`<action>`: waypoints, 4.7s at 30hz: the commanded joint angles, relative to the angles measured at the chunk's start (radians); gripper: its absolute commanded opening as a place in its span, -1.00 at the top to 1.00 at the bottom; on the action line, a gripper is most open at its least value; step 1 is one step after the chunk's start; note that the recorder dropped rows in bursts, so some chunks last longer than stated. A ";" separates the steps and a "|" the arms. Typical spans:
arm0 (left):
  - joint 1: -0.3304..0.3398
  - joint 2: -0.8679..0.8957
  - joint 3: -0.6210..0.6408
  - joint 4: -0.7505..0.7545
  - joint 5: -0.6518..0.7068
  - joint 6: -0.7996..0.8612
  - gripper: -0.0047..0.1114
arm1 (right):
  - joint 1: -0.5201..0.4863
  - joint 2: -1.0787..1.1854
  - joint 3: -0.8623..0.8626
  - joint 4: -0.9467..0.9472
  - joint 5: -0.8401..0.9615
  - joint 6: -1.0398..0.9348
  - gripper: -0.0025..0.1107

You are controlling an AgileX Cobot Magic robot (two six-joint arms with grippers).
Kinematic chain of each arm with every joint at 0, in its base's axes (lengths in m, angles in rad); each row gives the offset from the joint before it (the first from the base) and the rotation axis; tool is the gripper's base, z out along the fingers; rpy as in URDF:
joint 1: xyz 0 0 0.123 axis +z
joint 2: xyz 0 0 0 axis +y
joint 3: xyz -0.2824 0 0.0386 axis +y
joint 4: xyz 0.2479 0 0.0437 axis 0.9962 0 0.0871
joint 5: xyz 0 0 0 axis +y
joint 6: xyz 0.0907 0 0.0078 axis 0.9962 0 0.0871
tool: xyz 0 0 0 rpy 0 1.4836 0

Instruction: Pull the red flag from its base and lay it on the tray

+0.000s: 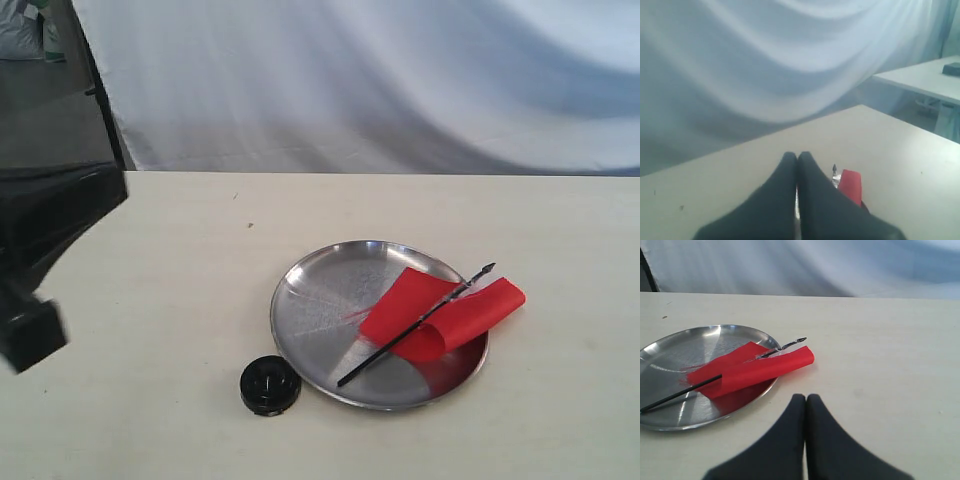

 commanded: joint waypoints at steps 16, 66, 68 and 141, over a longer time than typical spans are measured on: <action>0.002 -0.288 0.399 -0.027 -0.058 -0.021 0.92 | -0.006 -0.007 0.003 0.000 -0.005 -0.009 0.96; 0.002 -0.741 0.427 -0.027 0.263 -0.103 0.92 | -0.006 -0.007 0.003 0.000 -0.007 -0.009 0.96; 0.002 -0.741 0.427 -0.027 0.263 -0.103 0.92 | -0.006 -0.007 0.003 0.000 -0.007 -0.009 0.96; 0.550 -0.741 0.427 0.250 0.531 -0.312 0.92 | -0.006 -0.007 0.003 0.000 -0.004 -0.009 0.96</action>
